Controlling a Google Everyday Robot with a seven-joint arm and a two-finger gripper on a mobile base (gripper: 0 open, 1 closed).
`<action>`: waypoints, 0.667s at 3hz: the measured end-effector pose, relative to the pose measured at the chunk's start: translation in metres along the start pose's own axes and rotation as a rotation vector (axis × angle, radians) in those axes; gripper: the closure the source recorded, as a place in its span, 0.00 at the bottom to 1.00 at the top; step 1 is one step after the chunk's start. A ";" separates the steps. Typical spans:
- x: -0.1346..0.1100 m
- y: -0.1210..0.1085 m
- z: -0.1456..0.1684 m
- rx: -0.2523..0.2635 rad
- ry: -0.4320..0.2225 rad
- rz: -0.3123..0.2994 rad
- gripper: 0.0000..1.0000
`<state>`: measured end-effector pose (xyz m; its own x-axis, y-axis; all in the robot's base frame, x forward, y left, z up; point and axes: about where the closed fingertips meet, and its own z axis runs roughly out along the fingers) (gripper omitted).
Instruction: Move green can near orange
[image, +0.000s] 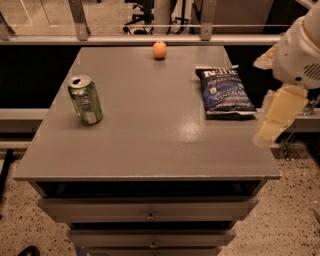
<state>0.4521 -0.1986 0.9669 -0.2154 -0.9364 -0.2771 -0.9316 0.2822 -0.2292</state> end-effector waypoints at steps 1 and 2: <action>-0.049 -0.008 0.040 -0.050 -0.139 0.007 0.00; -0.130 -0.018 0.074 -0.091 -0.328 -0.003 0.00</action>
Offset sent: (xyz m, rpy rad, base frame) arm 0.1148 0.2349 -0.0295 0.5701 -0.0361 0.1863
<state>0.5191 -0.0663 0.9380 -0.1207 -0.8158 -0.5656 -0.9575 0.2461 -0.1507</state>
